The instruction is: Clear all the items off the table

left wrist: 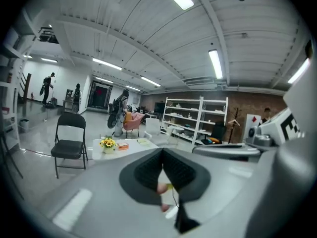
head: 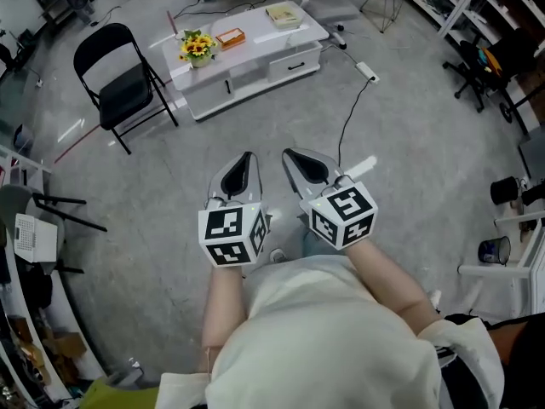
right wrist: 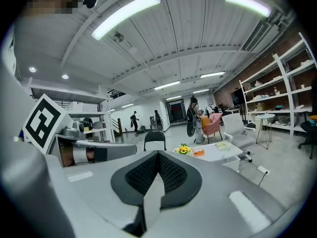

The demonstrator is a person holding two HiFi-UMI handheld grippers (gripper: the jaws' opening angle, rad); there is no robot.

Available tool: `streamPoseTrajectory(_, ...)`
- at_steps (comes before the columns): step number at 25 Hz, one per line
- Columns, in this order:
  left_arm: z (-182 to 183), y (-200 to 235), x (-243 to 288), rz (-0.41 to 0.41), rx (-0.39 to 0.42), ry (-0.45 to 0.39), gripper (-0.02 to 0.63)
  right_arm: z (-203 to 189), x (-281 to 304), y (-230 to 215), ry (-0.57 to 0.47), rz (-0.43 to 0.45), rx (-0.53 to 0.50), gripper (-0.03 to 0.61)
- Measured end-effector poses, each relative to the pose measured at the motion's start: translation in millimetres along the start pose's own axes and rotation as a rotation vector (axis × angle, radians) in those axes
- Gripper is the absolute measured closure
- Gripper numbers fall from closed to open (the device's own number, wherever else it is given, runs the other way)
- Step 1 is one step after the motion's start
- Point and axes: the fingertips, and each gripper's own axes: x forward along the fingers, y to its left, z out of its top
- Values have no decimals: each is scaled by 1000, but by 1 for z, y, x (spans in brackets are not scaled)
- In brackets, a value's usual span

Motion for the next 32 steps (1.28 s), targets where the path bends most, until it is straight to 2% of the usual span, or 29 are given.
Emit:
streamPoseTrajectory(4, -4, 5, 3, -17, 14, 9, 604, 1, 4, -1, 19, -23, 16, 581)
streamPoseTrajectory(7, -5, 10, 11, -19, -18, 12, 604, -1, 8, -6, 36, -45, 15, 581)
streamPoseTrajectory(14, 11, 21, 40, 16, -16, -23, 604, 8, 29, -33, 31, -41, 24, 581)
streamPoseTrajectory(18, 22, 37, 68, 49, -28, -32, 604, 15, 59, -56, 49, -11, 31, 581)
streamPoseTrajectory(32, 46, 72, 194, 128, -25, 23, 604, 38, 169, -138, 101, 116, 38, 581)
